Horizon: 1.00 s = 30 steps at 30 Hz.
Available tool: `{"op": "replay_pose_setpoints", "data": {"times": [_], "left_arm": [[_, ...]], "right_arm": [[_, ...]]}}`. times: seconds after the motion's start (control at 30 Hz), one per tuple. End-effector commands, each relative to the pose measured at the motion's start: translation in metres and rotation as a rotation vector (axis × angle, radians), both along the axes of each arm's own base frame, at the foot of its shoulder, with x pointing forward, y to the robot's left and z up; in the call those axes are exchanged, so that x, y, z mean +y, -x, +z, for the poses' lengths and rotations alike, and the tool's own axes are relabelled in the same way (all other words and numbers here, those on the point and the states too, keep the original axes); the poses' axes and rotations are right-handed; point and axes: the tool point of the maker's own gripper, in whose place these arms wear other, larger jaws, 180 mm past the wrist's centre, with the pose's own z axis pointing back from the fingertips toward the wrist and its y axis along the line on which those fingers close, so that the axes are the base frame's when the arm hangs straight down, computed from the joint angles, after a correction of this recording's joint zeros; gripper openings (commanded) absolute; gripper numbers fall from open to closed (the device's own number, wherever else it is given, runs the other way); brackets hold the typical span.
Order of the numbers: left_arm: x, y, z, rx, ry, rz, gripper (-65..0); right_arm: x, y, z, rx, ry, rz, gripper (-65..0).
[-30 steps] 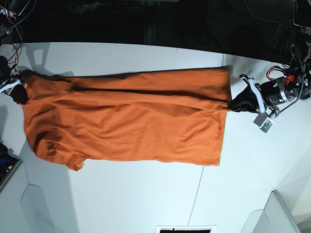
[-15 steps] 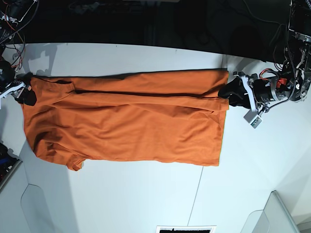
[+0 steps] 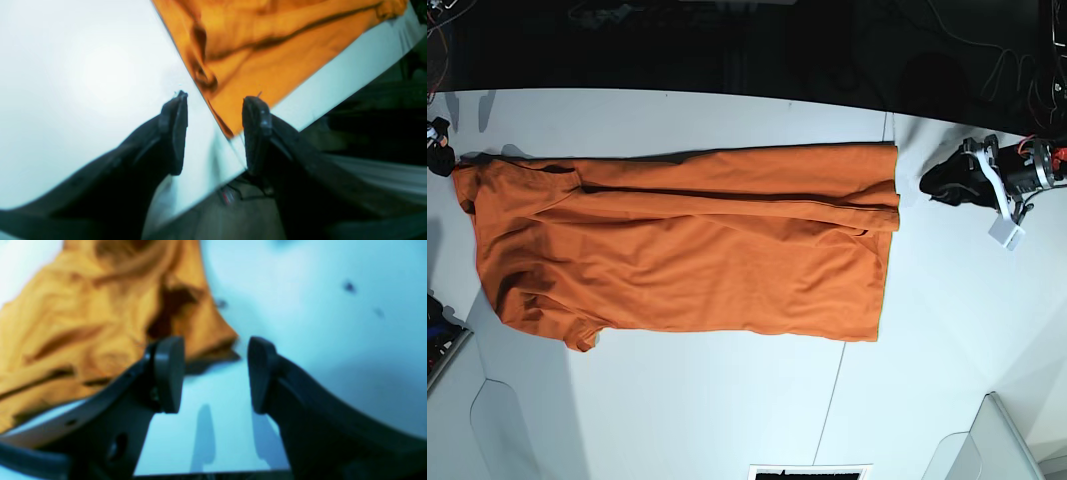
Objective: Layout the t-shirt on the table in an organized manner, then fold the t-shirt properly
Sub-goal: 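Fold the shirt lengthwise, laying the held edge over the body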
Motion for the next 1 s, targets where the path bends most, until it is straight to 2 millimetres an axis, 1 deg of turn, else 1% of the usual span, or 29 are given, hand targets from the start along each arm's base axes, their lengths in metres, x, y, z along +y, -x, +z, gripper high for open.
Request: {"op": "replay_pose_setpoints", "data": {"times": [0.0,0.07,0.13,0.27,0.43,0.57,0.67,0.7,0.73,0.77,0.8,0.83,0.87,0.93,0.97], "left_arm": [[-0.003,-0.001,0.007,-0.024,0.027,-0.001,-33.6],[-0.012,0.011,-0.004,0.009,0.052,0.007,-28.1],[-0.019,0.019,-0.014,0.025,0.064,0.017,-24.9],[-0.035,0.020,-0.024,0.016,0.092,0.042,-24.8],[-0.043,0.016,-0.032,-0.022,0.079,0.068,-24.8],[-0.050,0.010,-0.038,-0.047,0.058,0.073,-24.9],[-0.050,0.008,-0.044,-0.066,0.013,0.069,-25.1],[-0.050,0.008,-0.045,-0.072,0.001,0.065,-26.6],[-0.050,0.007,-0.046,-0.080,-0.011,0.062,-31.2],[-0.049,0.007,-0.047,-0.086,-0.026,0.059,-39.0],[-0.047,0.007,-0.049,-0.087,-0.043,0.054,-48.5],[-0.046,0.006,-0.050,-0.089,-0.056,0.050,-57.0],[-0.045,0.006,-0.050,-0.089,-0.068,0.046,-64.1],[-0.042,0.004,-0.050,-0.092,-0.081,0.042,-65.0],[-0.040,0.004,-0.049,-0.093,-0.087,0.039,-65.0]], "right_arm": [[-0.011,-0.003,0.012,-0.039,0.038,-0.015,-34.2],[-0.019,0.006,0.004,-0.014,0.065,-0.046,-34.2],[-0.020,0.009,-0.002,-0.005,0.054,-0.056,-34.2],[-0.017,0.004,-0.010,-0.008,0.010,-0.063,-34.2],[-0.007,-0.006,-0.023,0.000,-0.043,-0.052,-34.2],[0.009,-0.023,-0.023,-0.024,-0.076,-0.014,-34.2],[0.026,-0.034,-0.026,-0.027,-0.097,0.025,-34.3],[0.033,-0.037,-0.028,-0.027,-0.104,0.037,-34.3],[0.038,-0.039,-0.030,-0.029,-0.113,0.046,-34.5],[0.043,-0.041,-0.031,-0.031,-0.122,0.053,-35.2],[0.048,-0.044,-0.032,-0.036,-0.130,0.058,-37.8],[0.051,-0.045,-0.033,-0.037,-0.136,0.059,-42.3],[0.053,-0.047,-0.033,-0.040,-0.141,0.059,-48.7],[0.054,-0.047,-0.033,-0.038,-0.143,0.060,-65.0],[0.053,-0.046,-0.033,-0.037,-0.141,0.059,-65.0]]}}
